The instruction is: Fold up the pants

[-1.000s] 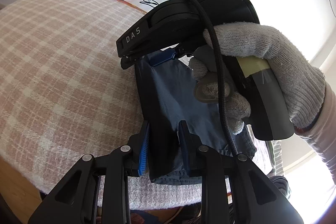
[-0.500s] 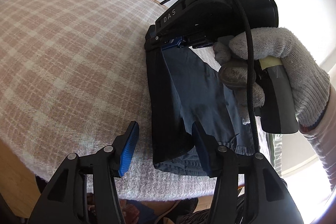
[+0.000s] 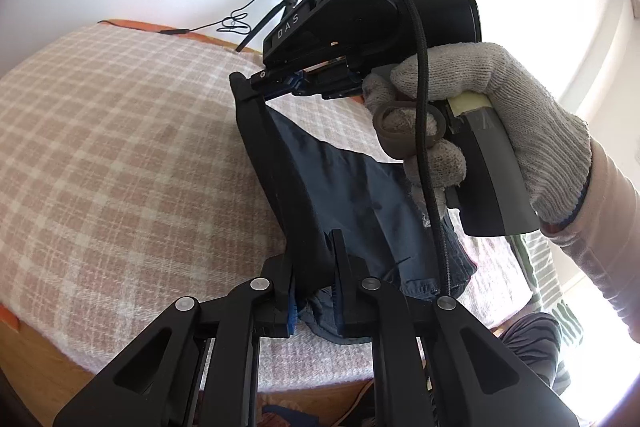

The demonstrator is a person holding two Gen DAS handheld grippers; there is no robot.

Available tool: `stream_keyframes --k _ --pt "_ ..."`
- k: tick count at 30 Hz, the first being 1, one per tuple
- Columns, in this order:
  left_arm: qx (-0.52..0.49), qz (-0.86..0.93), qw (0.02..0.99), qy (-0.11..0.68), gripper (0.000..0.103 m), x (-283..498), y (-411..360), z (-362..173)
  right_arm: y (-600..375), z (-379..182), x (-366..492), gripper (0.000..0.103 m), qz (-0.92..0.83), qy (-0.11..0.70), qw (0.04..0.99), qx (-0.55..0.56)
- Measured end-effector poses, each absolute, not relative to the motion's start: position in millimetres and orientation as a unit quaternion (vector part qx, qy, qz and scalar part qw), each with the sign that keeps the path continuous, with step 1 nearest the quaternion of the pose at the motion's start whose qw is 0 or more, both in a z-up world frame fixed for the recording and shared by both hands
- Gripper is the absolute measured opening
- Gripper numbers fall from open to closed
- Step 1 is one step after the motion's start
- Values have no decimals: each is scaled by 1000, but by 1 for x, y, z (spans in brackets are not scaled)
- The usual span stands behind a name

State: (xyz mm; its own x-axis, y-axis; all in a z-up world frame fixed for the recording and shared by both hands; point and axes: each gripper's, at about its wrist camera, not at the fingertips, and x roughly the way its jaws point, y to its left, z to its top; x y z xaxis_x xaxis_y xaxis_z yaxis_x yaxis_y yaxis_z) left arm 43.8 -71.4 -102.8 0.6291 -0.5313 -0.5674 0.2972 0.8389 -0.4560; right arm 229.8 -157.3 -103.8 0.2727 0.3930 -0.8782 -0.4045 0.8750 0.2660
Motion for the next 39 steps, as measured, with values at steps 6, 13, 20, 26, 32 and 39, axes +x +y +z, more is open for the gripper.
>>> stream_keyframes --k 6,13,20,26,32,39 --pt "-133 -269 890 344 11 42 -98 -80 -189 -73 222 1 260 518 814 36" --pt "-94 -322 880 336 11 41 -146 -68 -256 -45 208 1 249 484 835 82" --pt "-68 -367 858 353 11 37 -200 -76 -344 -48 189 1 202 468 851 127" --pt "-47 -393 840 371 11 34 -243 -87 -414 -72 175 1 155 469 853 167" --pt "-31 -407 827 385 11 32 -279 -100 -465 -106 171 1 115 480 847 197" --pt "-12 -415 817 399 11 31 -302 -113 -496 -138 172 1 93 491 839 216"
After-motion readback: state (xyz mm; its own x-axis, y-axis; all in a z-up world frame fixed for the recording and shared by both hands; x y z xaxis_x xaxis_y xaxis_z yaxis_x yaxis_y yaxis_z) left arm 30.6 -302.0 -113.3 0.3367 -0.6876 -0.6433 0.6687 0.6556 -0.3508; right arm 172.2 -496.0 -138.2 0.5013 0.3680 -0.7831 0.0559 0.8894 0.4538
